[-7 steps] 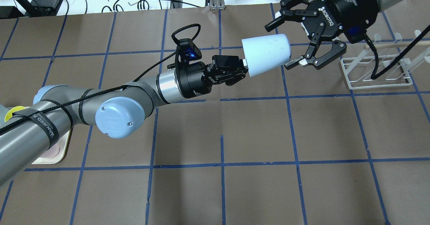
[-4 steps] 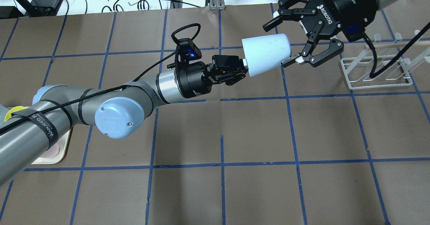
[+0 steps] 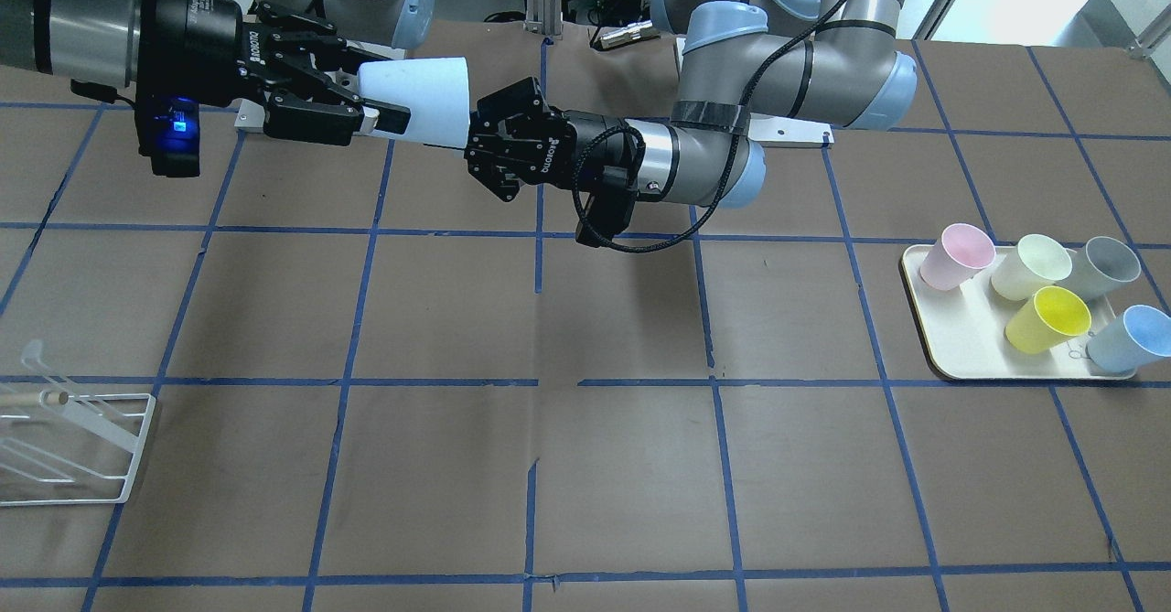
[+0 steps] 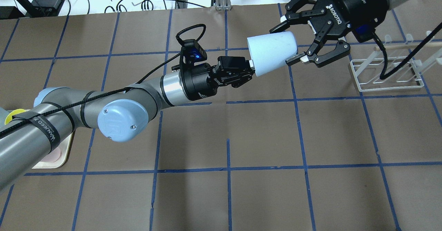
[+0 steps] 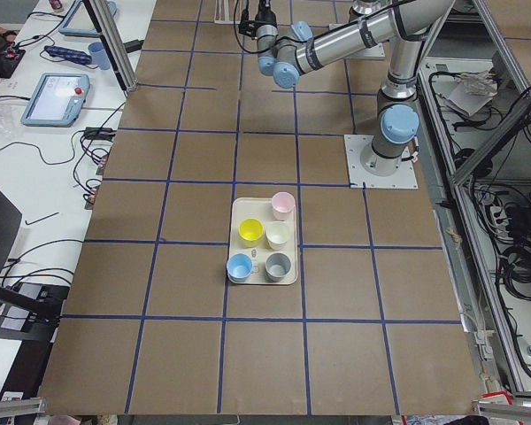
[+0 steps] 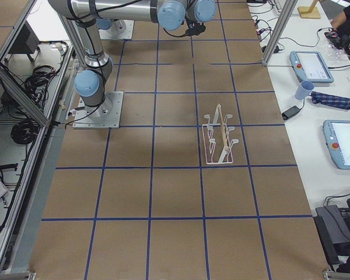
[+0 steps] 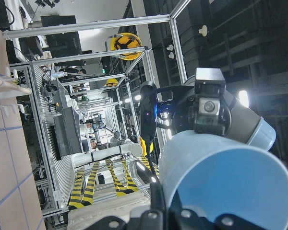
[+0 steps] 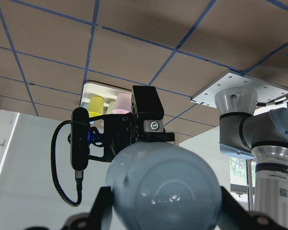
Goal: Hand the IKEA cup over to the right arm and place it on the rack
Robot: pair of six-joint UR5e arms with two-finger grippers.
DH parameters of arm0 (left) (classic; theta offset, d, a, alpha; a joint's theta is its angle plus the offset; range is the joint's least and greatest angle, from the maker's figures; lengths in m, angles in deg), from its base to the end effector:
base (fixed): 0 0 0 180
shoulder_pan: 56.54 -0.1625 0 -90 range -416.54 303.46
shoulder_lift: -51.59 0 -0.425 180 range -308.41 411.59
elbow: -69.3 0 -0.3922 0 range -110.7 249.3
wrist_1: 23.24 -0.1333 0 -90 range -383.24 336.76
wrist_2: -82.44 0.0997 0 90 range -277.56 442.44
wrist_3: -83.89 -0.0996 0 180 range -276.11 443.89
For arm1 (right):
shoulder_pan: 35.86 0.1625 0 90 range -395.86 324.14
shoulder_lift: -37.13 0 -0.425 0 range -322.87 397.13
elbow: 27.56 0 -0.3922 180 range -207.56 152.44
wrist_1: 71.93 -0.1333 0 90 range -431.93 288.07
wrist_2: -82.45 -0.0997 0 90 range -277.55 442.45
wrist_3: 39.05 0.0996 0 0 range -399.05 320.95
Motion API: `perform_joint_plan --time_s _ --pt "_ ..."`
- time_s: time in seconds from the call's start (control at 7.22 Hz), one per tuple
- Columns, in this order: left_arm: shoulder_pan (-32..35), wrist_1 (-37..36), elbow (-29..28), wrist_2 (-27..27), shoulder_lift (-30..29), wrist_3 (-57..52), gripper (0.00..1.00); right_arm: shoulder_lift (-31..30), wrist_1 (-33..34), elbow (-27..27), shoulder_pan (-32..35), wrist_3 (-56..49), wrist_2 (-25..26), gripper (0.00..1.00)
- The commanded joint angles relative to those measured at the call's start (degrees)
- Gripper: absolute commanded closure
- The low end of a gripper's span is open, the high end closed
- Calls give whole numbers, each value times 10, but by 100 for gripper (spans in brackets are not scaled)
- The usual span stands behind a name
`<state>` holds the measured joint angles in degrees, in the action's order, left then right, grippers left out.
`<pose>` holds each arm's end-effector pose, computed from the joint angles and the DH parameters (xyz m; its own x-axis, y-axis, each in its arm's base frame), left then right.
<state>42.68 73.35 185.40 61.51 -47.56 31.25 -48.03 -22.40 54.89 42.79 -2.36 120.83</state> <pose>-0.3013 -0.4433 0.3157 0.2483 0.1766 0.9525 -0.1285 0.9806 -0.1483 0.1150 -0.5010 0.4946 -0.3194 0.9385 -0.1311 0.4320 0.2673 0.8613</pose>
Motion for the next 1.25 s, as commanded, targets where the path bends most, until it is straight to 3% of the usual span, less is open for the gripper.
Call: perform_joint_plan --time_s 0.0,0.28,0.55,0.69,0.97,1.11 --pt "0 -2 -1 0 1 17 55 -1 0 -2 -2 -1 -1 37" --pt "0 -3 -1 0 2 18 42 1 0 -3 -3 -7 0 41" --pt "0 -1 -2 0 4 18 34 2 4 -4 -7 -8 -2 62" --pt "-4 -4 -3 22 4 28 23 2 7 -5 -11 -12 -1 67" --pt "-22 -6 -8 57 11 53 19 3 18 -29 -37 -35 12 72" --pt "-32 -7 -9 58 14 68 17 3 40 -37 -43 -46 47 75"
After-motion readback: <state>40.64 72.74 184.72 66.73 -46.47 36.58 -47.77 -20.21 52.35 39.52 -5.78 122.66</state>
